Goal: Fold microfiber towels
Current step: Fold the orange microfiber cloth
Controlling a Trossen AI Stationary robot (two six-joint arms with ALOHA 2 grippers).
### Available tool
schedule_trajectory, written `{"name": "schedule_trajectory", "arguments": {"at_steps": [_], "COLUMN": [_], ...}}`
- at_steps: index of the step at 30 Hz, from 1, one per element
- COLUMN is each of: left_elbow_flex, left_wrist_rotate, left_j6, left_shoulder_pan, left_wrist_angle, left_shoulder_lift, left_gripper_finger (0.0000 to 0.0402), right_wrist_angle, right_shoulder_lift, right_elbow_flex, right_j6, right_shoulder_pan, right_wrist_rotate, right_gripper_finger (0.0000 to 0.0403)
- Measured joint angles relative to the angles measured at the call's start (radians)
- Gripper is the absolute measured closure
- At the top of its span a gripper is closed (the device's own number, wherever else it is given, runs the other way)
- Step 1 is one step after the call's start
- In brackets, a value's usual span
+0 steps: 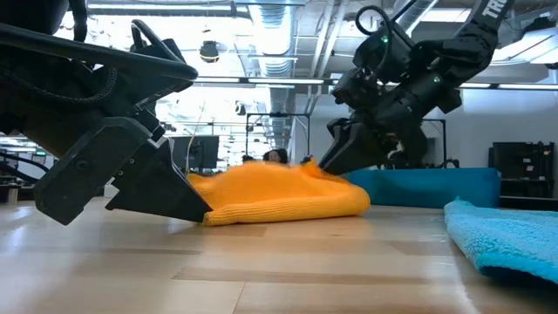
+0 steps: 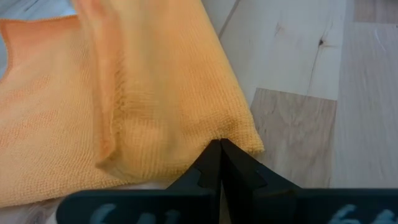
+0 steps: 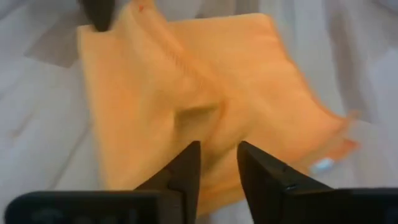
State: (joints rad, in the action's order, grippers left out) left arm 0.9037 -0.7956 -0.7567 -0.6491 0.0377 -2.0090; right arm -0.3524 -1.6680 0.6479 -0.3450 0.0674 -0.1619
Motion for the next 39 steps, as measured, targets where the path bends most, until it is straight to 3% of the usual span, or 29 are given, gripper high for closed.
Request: {"name": "schedule_trajectory", "arguments": {"at_steps": [7,13,17,24,31,33,37,39], "left_elbow_flex": [0.031,0.06,0.088,0.125,0.226,0.268,0.296,0.266], "left_wrist_rotate": [0.009,0.025,0.037,0.032,0.057,0.011,-0.242,-0.319], "left_j6": [0.008,0.011,0.028,0.022,0.001,-0.005,-0.083,-0.132], "left_shoulder_pan": [0.0,-0.001,-0.001,-0.002,-0.017,-0.028,-0.046,-0.04], "left_wrist_angle": [0.055,0.114,0.162,0.207,0.388,0.482,0.552,0.525], "left_shoulder_lift": [-0.001,-0.001,-0.002,-0.005,-0.002,0.007,0.02,0.008], "left_gripper_finger": [0.0402,0.0402,0.0402,0.0402,0.0401,0.0401,0.0401,0.0401], "right_wrist_angle": [0.038,-0.022,-0.19,-0.449,-0.501,-0.505,-0.496,-0.492], "right_shoulder_lift": [0.013,0.132,0.07,-0.203,-0.34,-0.346,-0.345,-0.342], "right_elbow_flex": [-0.001,0.0,-0.013,-0.022,-0.024,-0.023,-0.023,-0.023], "right_j6": [0.019,0.032,0.034,0.066,0.121,0.121,0.108,0.105], "right_shoulder_pan": [0.013,0.001,-0.054,-0.062,-0.005,-0.002,-0.002,-0.002], "right_wrist_rotate": [-0.091,-0.153,-0.18,-0.167,-0.176,-0.177,-0.177,-0.176], "right_gripper_finger": [0.0206,0.0203,0.0231,0.0312,0.0362,0.0373,0.0386,0.0387]}}
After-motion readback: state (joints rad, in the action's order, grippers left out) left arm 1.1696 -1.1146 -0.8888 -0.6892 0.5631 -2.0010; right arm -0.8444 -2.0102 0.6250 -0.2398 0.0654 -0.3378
